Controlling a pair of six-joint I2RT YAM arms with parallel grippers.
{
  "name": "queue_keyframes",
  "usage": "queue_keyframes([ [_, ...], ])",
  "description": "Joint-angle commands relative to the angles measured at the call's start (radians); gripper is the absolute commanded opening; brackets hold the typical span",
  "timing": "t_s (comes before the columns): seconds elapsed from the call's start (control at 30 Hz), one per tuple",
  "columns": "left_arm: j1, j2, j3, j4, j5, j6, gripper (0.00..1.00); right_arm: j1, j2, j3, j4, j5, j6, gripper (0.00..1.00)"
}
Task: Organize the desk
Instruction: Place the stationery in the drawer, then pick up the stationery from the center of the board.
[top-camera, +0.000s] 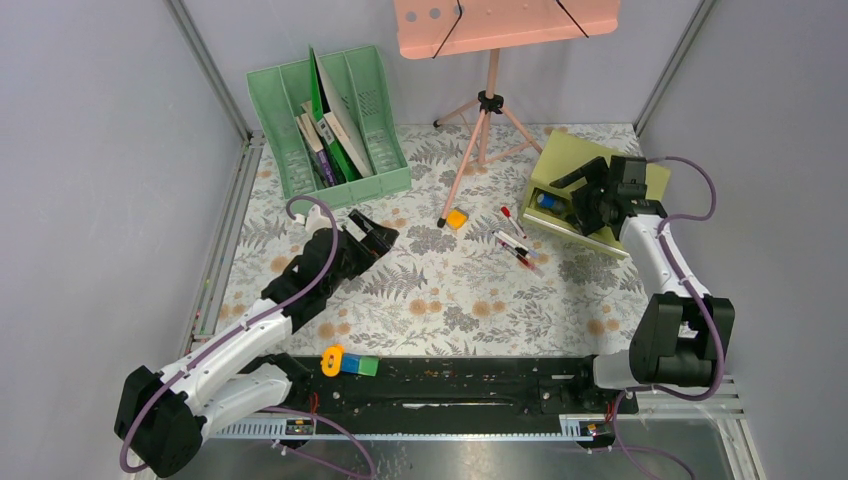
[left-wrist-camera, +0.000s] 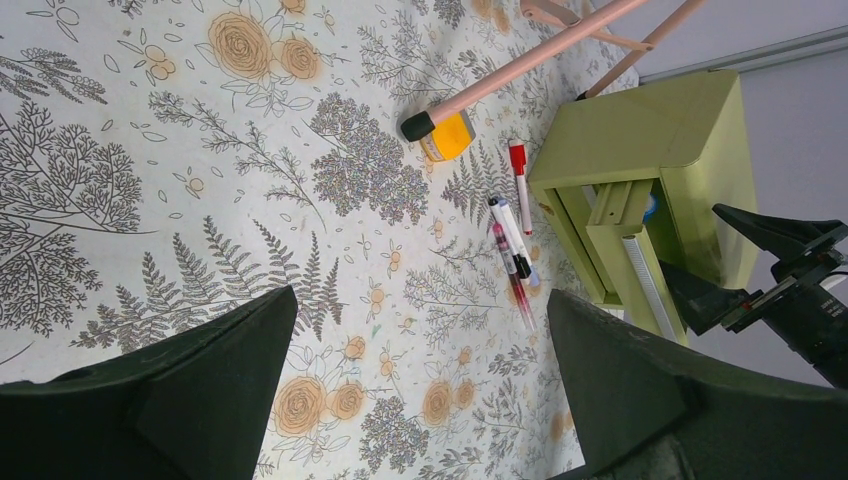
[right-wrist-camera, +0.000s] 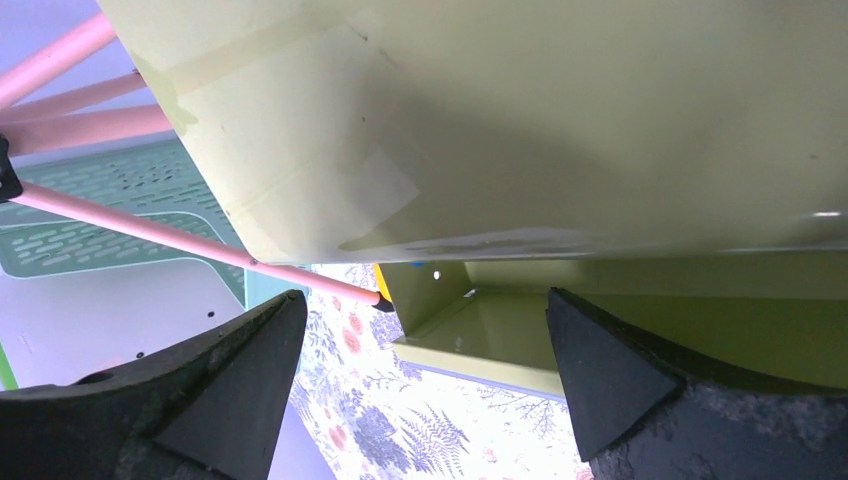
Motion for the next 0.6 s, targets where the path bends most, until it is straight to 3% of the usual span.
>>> queue_keyframes([
  [0.0,0.008,-0.011,-0.004,0.024,-0.016,0.012,0.99,-0.001,0.007,0.069,-0.091,-0.003,-0.087,0.98],
  [0.27,0.011,-0.008,-0.005,0.029,-0.014,0.012,0.99,-0.001,0.122,0.261,-0.4,0.07,-0.388,0.98],
  [0.57,0.014,0.0,-0.006,0.035,-0.005,0.011,0.99,0.0,0.155,0.248,-0.481,0.107,-0.488,0.98],
])
